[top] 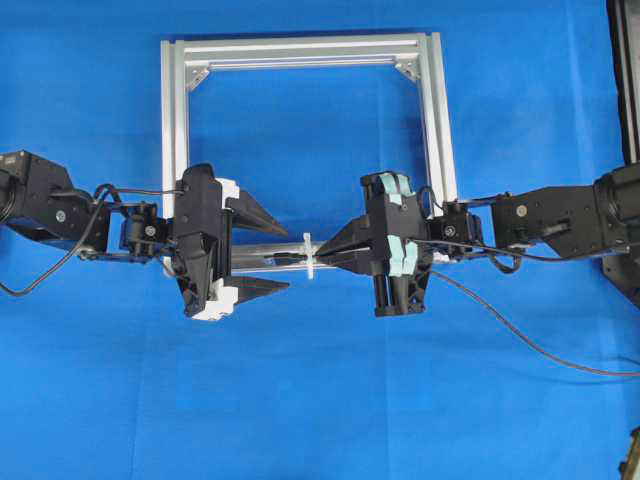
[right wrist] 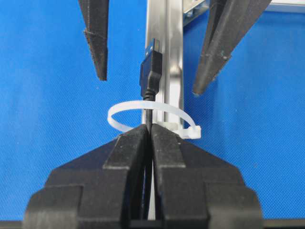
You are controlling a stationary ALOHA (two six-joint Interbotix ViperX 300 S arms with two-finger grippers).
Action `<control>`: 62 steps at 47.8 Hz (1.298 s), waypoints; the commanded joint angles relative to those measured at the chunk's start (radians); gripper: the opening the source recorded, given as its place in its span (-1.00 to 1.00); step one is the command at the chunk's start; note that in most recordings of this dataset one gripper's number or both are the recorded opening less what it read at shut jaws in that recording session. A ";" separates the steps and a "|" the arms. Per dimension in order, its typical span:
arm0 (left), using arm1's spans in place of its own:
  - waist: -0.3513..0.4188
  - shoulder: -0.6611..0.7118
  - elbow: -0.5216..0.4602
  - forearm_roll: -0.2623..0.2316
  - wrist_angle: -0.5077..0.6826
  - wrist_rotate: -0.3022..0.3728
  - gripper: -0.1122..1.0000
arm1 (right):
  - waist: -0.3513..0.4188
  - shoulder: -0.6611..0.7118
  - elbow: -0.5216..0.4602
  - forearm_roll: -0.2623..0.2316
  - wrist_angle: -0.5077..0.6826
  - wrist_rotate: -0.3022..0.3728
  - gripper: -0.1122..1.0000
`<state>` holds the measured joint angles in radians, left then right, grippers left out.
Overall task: Insert the wire through the string loop located in the center.
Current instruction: 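Close the left gripper on the USB plug beyond the loop, then open the right gripper and pull the plug leftward with the left gripper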
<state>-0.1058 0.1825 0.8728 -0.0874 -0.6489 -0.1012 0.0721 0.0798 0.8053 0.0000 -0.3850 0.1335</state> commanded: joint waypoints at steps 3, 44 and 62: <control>0.003 -0.015 -0.014 0.000 -0.005 -0.011 0.59 | -0.003 -0.012 -0.009 -0.002 -0.008 -0.002 -0.84; 0.014 -0.018 -0.008 0.002 0.005 -0.067 -0.66 | -0.002 -0.012 -0.009 -0.020 0.006 -0.002 -0.84; 0.014 -0.018 -0.008 0.002 0.005 -0.067 -0.66 | -0.002 -0.012 -0.008 -0.021 0.014 -0.002 -0.83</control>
<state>-0.0966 0.1810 0.8728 -0.0844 -0.6412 -0.1687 0.0644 0.0798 0.8038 -0.0184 -0.3712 0.1304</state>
